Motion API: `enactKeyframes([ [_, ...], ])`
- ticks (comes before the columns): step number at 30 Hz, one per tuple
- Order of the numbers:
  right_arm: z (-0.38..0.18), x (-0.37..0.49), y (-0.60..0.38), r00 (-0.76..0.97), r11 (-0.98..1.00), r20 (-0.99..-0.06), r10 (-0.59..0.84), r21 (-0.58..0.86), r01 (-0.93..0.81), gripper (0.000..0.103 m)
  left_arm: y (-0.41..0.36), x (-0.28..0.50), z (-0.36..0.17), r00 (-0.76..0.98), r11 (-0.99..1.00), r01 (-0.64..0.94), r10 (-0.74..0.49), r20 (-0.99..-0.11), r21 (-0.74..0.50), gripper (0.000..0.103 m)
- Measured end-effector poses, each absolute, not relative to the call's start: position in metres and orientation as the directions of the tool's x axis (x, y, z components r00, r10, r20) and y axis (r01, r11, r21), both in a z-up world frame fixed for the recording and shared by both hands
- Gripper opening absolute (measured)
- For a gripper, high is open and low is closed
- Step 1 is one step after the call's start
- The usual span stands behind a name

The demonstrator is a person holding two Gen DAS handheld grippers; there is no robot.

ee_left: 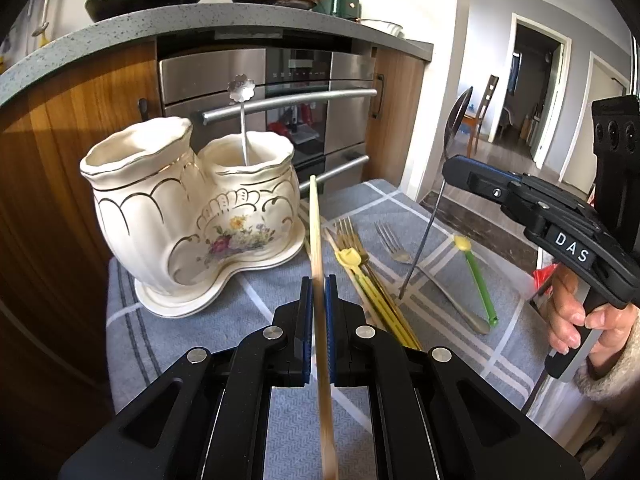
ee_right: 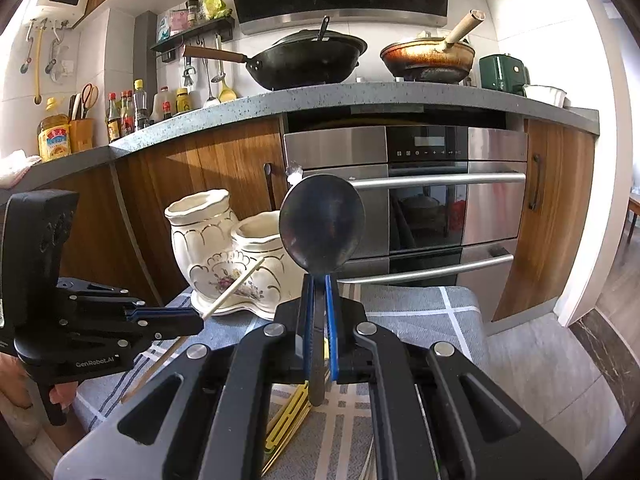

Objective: Organize utensils
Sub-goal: 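Lift the spoon and chopstick and carry them over the ceramic holder, then lower the chopstick into the holder and open the left tool while the right tool lowers the spoon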

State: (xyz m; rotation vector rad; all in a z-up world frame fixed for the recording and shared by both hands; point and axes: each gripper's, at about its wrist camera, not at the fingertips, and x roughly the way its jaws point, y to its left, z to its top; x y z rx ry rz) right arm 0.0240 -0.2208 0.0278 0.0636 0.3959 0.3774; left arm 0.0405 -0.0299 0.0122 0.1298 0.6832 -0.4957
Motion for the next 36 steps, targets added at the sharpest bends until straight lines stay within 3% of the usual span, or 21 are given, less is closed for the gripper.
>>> enactKeyframes([
  [9,0.039,0.017,-0.217,0.857,0.925,-0.348,0.379,0.13,-0.357,0.006,-0.023,0.034,0.037,0.702,0.876,0.476,-0.43,-0.567,-0.076,0.006],
  [23,0.085,0.05,-0.203,0.867,0.934,-0.349,0.355,0.085,-0.348,0.006,0.03,0.069,0.131,0.865,0.921,0.377,-0.389,-0.318,-0.101,0.006],
  [30,0.114,0.078,-0.181,0.87,0.928,-0.332,0.363,0.041,-0.371,0.006,0.054,0.112,0.14,0.895,0.931,0.328,-0.361,-0.263,-0.161,0.006],
  [36,0.135,0.099,-0.159,0.868,0.916,-0.312,0.386,0.017,-0.401,0.006,0.059,0.133,0.138,0.922,0.946,0.292,-0.318,-0.219,-0.142,0.006],
])
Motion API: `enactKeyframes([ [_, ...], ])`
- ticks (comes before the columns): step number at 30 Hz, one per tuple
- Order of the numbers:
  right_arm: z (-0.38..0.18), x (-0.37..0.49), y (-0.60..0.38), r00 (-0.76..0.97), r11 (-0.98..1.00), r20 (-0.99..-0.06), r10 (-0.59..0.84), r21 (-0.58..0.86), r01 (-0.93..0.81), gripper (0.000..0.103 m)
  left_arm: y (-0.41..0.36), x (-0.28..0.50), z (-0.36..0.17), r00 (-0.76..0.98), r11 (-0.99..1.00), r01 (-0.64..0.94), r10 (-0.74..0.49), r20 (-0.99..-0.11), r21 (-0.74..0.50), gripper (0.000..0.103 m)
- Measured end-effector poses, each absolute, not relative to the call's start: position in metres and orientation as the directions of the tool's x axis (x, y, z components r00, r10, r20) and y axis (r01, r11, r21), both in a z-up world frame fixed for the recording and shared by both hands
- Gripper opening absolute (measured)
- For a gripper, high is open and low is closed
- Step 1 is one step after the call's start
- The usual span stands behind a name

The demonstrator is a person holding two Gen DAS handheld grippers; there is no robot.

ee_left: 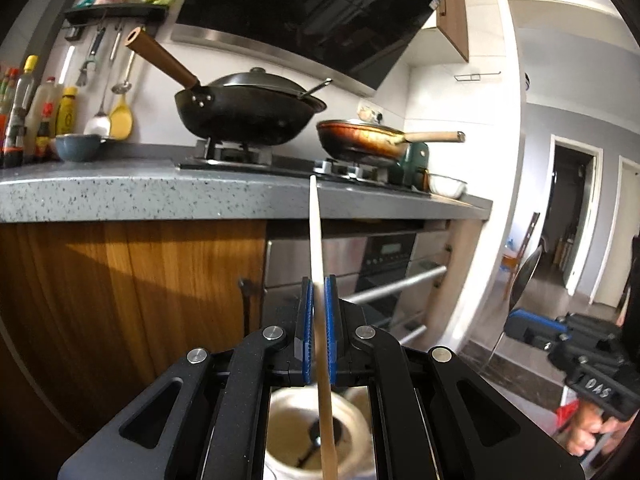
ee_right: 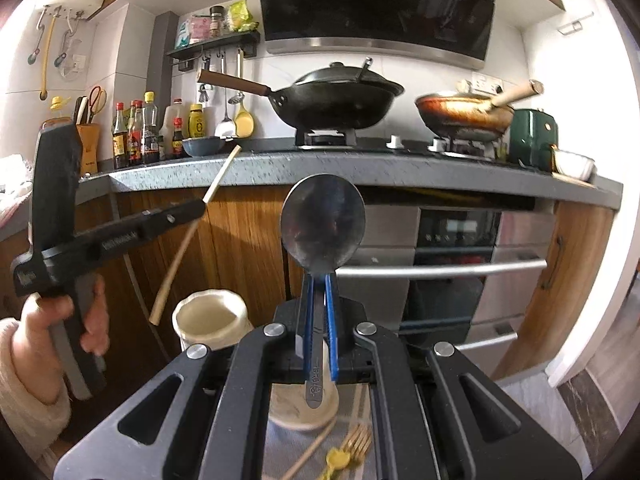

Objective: Organize utensils
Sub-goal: 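Lower the chopstick into the holder and open the left tool while the right tool lowers the spoon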

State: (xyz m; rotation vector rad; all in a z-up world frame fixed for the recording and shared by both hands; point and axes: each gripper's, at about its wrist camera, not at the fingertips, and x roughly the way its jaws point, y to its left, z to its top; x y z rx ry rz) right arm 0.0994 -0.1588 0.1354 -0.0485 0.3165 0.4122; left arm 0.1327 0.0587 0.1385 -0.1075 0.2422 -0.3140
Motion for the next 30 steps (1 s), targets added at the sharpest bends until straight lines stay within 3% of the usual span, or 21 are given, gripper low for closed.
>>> enactKeyframes([
  [11,0.118,0.136,-0.142,0.858,0.917,-0.335,0.389,0.048,-0.397,0.006,0.055,0.152,0.108,0.939,0.958,0.274,-0.286,-0.19,-0.083,0.006],
  [30,0.055,0.153,-0.137,0.804,0.926,-0.467,0.368,0.109,-0.361,0.006,0.063,0.136,0.066,0.877,0.944,0.312,-0.33,-0.349,-0.107,0.007],
])
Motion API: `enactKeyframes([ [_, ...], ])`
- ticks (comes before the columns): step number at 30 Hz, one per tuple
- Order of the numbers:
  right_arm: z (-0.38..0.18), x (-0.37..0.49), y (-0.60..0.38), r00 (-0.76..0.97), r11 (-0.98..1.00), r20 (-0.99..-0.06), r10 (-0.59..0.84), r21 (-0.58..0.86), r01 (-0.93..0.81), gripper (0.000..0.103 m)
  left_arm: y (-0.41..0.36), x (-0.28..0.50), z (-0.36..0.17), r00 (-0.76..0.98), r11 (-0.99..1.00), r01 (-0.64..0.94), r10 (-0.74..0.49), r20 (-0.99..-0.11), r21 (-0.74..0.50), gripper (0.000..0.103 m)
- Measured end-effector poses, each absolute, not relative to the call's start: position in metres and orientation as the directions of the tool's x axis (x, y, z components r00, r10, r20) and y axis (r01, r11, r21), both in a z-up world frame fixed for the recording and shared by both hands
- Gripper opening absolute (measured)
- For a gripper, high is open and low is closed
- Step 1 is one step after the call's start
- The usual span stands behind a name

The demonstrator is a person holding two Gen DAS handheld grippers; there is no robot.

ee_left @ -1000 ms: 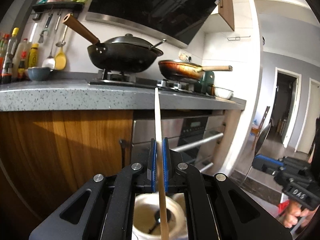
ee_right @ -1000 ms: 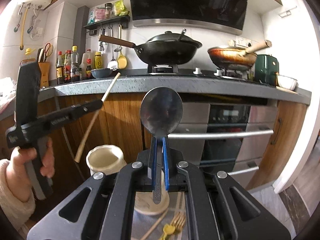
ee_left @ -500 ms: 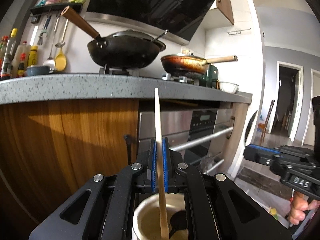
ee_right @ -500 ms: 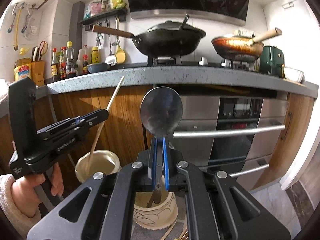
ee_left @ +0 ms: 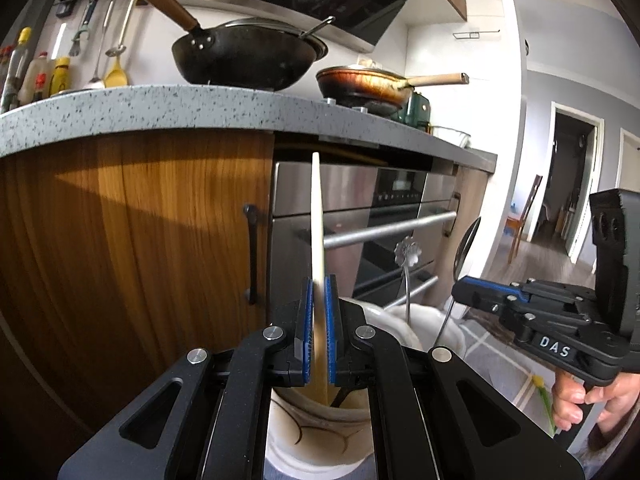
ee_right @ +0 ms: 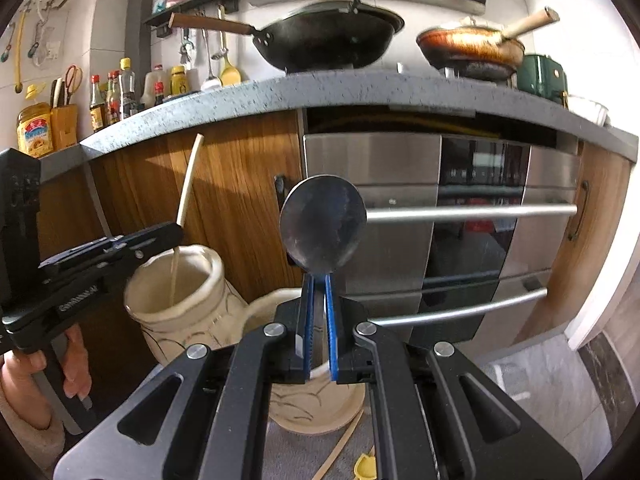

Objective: Organize utensils
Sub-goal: 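Lower the chopstick into the holder and open the left tool while the right tool lowers the spoon, then release the spoon into the holder and withdraw both tools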

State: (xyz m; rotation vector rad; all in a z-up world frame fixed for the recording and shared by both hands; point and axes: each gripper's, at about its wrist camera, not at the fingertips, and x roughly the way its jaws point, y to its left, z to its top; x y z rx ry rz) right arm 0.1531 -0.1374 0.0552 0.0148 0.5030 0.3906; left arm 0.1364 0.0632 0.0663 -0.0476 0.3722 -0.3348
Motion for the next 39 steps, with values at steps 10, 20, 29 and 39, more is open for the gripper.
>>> enactKeyframes([
  [10,0.05,0.161,-0.142,0.809,0.936,-0.474,0.348,0.13,-0.326,0.003,0.061,0.143,0.059,0.861,0.94,0.325,-0.339,-0.38,-0.102,0.007],
  [20,0.05,0.157,-0.147,0.803,0.939,-0.488,0.341,0.139,-0.314,0.005,0.064,0.144,0.062,0.863,0.941,0.318,-0.337,-0.376,-0.113,0.02],
  [29,0.063,0.126,-0.178,0.818,0.944,-0.472,0.329,0.158,-0.288,0.051,0.058,0.119,0.081,0.864,0.949,0.303,-0.311,-0.397,-0.085,0.056],
  [39,0.049,0.092,-0.245,0.792,0.963,-0.552,0.261,0.206,-0.173,0.093,0.012,0.074,0.102,0.831,0.938,0.344,-0.32,-0.455,-0.032,0.093],
])
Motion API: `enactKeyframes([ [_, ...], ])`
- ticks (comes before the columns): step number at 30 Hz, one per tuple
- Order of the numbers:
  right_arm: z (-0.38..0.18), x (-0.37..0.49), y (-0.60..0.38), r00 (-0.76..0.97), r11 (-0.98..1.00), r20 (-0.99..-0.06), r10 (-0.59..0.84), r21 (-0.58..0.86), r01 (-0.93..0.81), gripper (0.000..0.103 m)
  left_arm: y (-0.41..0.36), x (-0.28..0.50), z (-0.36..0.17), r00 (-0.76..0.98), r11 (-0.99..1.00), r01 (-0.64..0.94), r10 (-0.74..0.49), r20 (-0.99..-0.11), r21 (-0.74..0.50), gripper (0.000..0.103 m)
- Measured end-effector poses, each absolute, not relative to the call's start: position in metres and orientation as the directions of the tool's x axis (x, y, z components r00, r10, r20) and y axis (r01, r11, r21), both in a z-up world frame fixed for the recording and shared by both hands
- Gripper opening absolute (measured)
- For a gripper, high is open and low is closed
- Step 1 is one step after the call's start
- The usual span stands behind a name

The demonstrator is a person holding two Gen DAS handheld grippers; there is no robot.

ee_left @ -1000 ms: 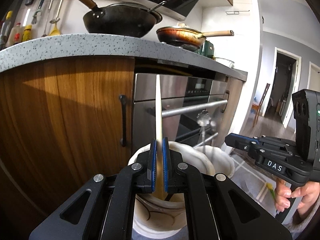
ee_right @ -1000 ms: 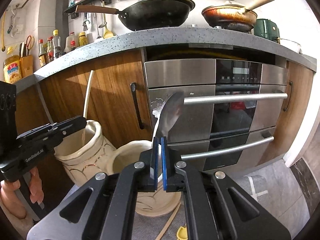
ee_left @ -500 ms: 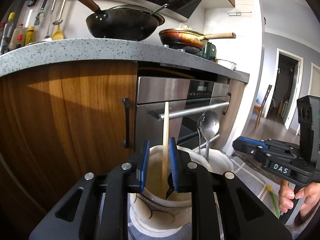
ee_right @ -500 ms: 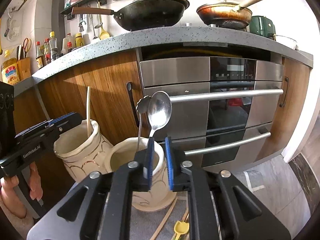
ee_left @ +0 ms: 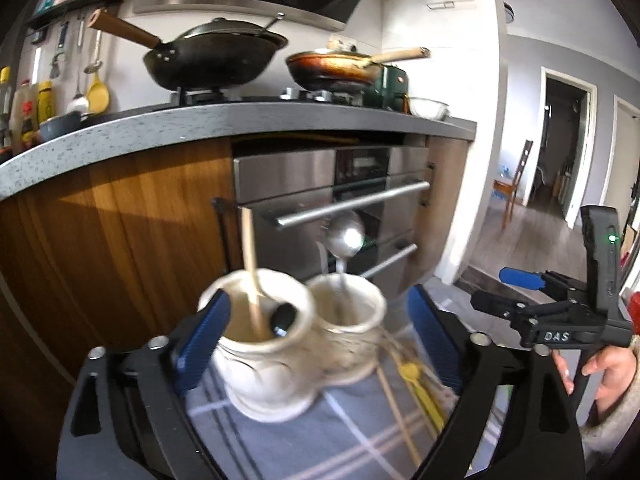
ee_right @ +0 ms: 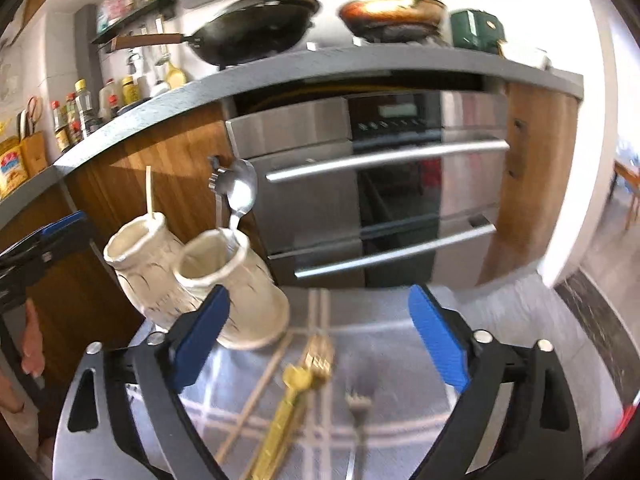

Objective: Organize utensils
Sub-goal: 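Release the spoon into the holder and withdraw both tools, then grasp the green tulip spoon with the right tool while the left tool grasps a wooden chopstick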

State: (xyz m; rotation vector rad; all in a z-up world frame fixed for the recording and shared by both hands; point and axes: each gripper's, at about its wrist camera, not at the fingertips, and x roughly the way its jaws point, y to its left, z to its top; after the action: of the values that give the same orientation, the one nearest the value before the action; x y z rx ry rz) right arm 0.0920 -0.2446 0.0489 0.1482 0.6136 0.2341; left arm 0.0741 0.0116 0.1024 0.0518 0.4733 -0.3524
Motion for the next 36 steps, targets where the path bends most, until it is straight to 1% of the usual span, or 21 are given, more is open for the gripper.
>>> enactKeyframes([
  [3,0.036,0.085,-0.262,0.783,0.967,-0.577,0.231,0.225,-0.119,0.094,-0.006,0.065,0.096,0.804,0.929,0.367,-0.343,-0.486,-0.05,0.093],
  [7,0.016,0.082,-0.273,0.758,0.965,-0.615,0.218,0.254,-0.071,0.094,-0.021,0.057,0.071,0.765,0.921,0.374,-0.373,-0.525,-0.11,0.094],
  [10,-0.001,0.079,-0.264,0.734,0.969,-0.643,0.218,0.233,-0.084,0.094,-0.02,0.056,0.047,0.737,0.918,0.367,-0.387,-0.554,-0.152,0.094],
  [15,-0.02,0.073,-0.239,0.701,0.971,-0.673,0.236,0.192,-0.143,0.092,-0.01,0.06,0.016,0.705,0.926,0.334,-0.368,-0.606,-0.175,0.094],
  [17,-0.027,0.071,-0.229,0.69,0.971,-0.684,0.239,0.17,-0.168,0.086,-0.006,0.06,0.008,0.692,0.924,0.336,-0.372,-0.618,-0.181,0.094],
  [19,-0.031,0.071,-0.218,0.682,0.971,-0.693,0.235,0.141,-0.191,0.072,-0.006,0.06,0.004,0.688,0.926,0.341,-0.364,-0.628,-0.162,0.094],
  [20,-0.033,0.071,-0.212,0.677,0.97,-0.696,0.238,0.131,-0.206,0.068,-0.006,0.06,0.003,0.688,0.927,0.343,-0.357,-0.632,-0.151,0.094],
  [21,-0.035,0.072,-0.208,0.675,0.969,-0.698,0.239,0.125,-0.215,0.058,-0.007,0.059,0.002,0.687,0.926,0.35,-0.358,-0.632,-0.144,0.094],
  [22,-0.036,0.073,-0.202,0.67,0.967,-0.702,0.242,0.117,-0.227,0.051,-0.008,0.058,0.002,0.685,0.922,0.358,-0.365,-0.63,-0.144,0.094],
  [23,-0.038,0.074,-0.198,0.665,0.965,-0.705,0.245,0.113,-0.236,0.048,-0.008,0.057,0.002,0.683,0.919,0.365,-0.371,-0.629,-0.146,0.094],
  [25,-0.04,0.077,-0.186,0.657,0.96,-0.71,0.253,0.103,-0.259,0.036,-0.01,0.055,0.002,0.68,0.913,0.38,-0.382,-0.625,-0.145,0.094],
  [26,-0.041,0.079,-0.183,0.655,0.96,-0.712,0.253,0.097,-0.264,0.035,-0.01,0.055,0.001,0.68,0.911,0.387,-0.385,-0.624,-0.141,0.094],
  [28,-0.044,0.081,-0.173,0.647,0.956,-0.72,0.252,0.083,-0.281,0.028,-0.011,0.054,0.0,0.673,0.909,0.394,-0.385,-0.631,-0.134,0.094],
  [31,-0.049,0.086,-0.165,0.641,0.959,-0.731,0.233,0.063,-0.277,0.023,-0.012,0.053,-0.002,0.659,0.9,0.412,-0.402,-0.636,-0.141,0.094],
  [36,-0.056,0.092,-0.16,0.614,0.96,-0.754,0.233,0.079,-0.267,0.02,-0.015,0.048,-0.002,0.658,0.894,0.43,-0.406,-0.634,-0.126,0.094],
])
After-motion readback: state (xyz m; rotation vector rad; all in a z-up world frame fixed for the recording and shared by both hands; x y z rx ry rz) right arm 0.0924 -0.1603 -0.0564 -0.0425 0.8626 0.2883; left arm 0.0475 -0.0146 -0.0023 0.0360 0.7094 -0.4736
